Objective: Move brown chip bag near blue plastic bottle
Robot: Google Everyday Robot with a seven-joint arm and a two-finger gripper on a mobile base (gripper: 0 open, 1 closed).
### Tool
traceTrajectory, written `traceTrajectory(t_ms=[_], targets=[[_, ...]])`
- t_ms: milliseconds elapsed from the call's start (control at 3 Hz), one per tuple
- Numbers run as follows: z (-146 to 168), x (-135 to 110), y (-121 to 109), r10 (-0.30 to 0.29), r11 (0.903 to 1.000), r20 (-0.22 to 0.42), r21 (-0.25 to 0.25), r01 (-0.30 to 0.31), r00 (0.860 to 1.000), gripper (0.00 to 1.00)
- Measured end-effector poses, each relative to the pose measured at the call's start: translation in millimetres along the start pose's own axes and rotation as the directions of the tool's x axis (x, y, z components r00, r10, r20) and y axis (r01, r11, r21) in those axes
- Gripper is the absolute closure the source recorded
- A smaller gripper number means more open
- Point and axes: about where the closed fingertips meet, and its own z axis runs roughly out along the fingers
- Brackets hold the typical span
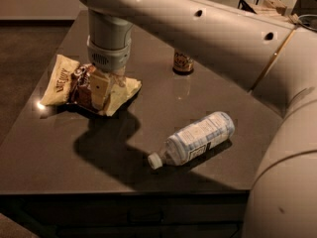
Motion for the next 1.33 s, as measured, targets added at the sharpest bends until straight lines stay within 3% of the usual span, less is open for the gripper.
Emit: traceTrajectory(t_ms=[667,1000,1333], targets=[[-26.7,11.5,6.1,-0.014,0.9997,0.029,0.019,0.013,0.999,0.75],[-45.3,29.5,9.6,-0.02,0.9993,0.035,0.033,0.018,0.999,0.97],[-57.7,49.7,15.8,-0.023,0.9992,0.033,0.033,0.022,0.999,1.0]])
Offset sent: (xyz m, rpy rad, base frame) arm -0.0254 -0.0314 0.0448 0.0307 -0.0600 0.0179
